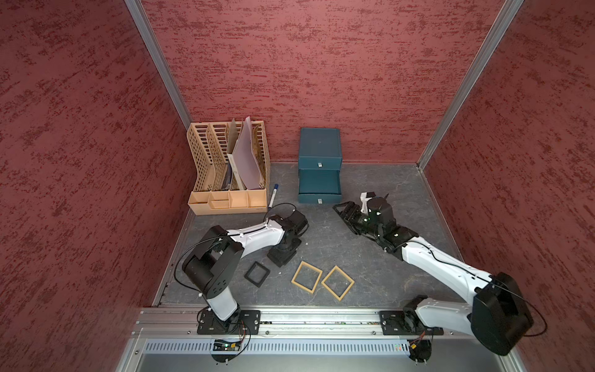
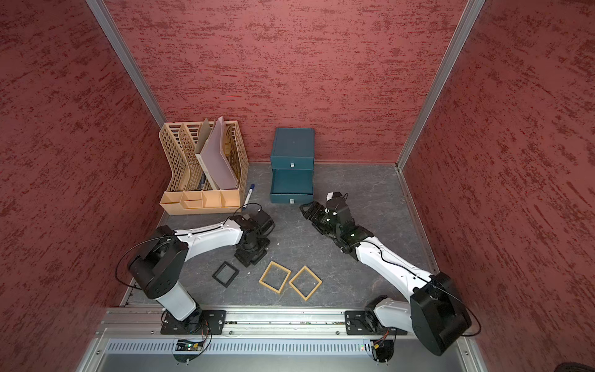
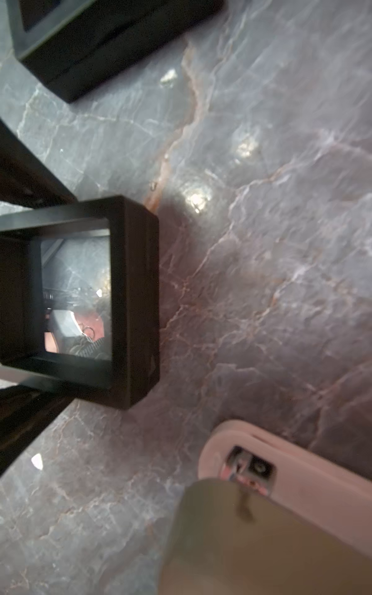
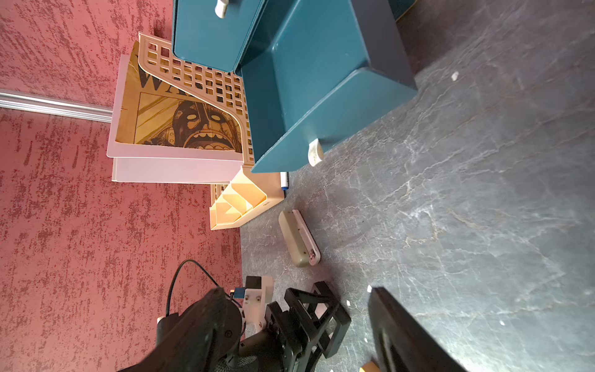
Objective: Place the brooch boxes into the drawer by color
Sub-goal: Pick up the brooch box from the center of the board, then place the brooch box in the drawer.
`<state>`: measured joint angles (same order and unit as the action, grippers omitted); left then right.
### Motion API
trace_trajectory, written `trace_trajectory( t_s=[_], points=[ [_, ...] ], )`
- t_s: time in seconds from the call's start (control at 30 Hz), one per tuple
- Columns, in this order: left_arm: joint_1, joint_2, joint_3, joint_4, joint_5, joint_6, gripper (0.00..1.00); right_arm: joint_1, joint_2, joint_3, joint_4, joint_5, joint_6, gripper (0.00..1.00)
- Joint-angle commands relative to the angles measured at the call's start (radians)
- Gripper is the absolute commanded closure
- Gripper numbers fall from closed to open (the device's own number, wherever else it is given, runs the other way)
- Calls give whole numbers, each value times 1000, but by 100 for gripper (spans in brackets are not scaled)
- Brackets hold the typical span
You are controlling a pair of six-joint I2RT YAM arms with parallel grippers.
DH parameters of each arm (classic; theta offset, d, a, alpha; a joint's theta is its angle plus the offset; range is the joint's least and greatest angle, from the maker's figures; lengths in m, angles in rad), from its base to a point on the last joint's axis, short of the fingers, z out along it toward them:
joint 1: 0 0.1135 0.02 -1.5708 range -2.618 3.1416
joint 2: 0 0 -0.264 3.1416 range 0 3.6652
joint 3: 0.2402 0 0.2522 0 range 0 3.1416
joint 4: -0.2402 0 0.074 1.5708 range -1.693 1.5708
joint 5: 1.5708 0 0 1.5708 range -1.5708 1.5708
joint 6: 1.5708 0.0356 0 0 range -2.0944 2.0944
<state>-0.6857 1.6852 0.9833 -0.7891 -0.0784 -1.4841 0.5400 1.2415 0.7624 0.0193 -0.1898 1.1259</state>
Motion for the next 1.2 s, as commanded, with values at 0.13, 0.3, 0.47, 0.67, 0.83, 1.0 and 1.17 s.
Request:
trace_trajectory(
  t_s=[0.13, 0.3, 0.47, 0.67, 0.83, 1.0, 1.17],
  points=[
    [-6, -4, -8, 7, -36, -3, 29, 6, -20, -13, 31, -2, 0, 25],
    [-24, -26, 24, -57, -79, 7, 33, 6, -26, -11, 29, -2, -4, 25],
    [-32, -81, 57, -103, -93, 48, 33, 5, -41, -7, -1, 10, -25, 25],
    [-24, -157, 217, -147, -168, 303, 37, 6, -78, 3, -53, 29, -60, 24],
    [16, -108, 434, -159, -143, 608, 37, 6, -95, 4, -79, 33, -77, 24],
    [93, 11, 655, -136, -8, 858, 40, 6, -121, 2, -103, 38, -90, 24],
    [127, 180, 899, -168, 74, 1047, 42, 5, -135, 6, -123, 42, -100, 24]
  ],
)
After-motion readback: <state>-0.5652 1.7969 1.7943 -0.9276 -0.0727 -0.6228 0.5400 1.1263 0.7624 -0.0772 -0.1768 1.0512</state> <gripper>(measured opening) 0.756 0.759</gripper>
